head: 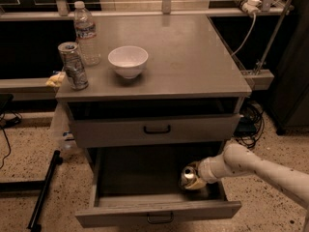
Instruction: Place 7up can into middle drawer
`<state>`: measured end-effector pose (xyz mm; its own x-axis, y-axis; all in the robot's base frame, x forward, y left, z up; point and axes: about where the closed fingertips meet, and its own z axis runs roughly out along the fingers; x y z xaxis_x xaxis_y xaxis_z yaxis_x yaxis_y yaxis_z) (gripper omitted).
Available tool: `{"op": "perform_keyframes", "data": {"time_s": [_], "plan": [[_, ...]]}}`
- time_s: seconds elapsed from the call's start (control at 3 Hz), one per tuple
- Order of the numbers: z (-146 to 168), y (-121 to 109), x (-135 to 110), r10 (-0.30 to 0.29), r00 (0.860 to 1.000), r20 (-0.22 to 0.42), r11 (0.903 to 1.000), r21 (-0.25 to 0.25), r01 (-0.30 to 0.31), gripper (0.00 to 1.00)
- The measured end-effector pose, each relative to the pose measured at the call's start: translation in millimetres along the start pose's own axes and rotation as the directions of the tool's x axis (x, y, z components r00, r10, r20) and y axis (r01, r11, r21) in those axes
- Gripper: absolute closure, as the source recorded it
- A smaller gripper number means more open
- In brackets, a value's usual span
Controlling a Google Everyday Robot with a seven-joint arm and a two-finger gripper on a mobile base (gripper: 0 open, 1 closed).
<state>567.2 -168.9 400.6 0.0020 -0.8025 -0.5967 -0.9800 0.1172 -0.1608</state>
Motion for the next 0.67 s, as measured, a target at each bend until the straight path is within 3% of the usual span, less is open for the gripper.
{"op": "perform_keyframes", "data": {"time_s": [0.67], "plan": [[0.1,0.0,0.0,0.0,1.0,0.0,1.0,0.0,0.0,0.11]]}}
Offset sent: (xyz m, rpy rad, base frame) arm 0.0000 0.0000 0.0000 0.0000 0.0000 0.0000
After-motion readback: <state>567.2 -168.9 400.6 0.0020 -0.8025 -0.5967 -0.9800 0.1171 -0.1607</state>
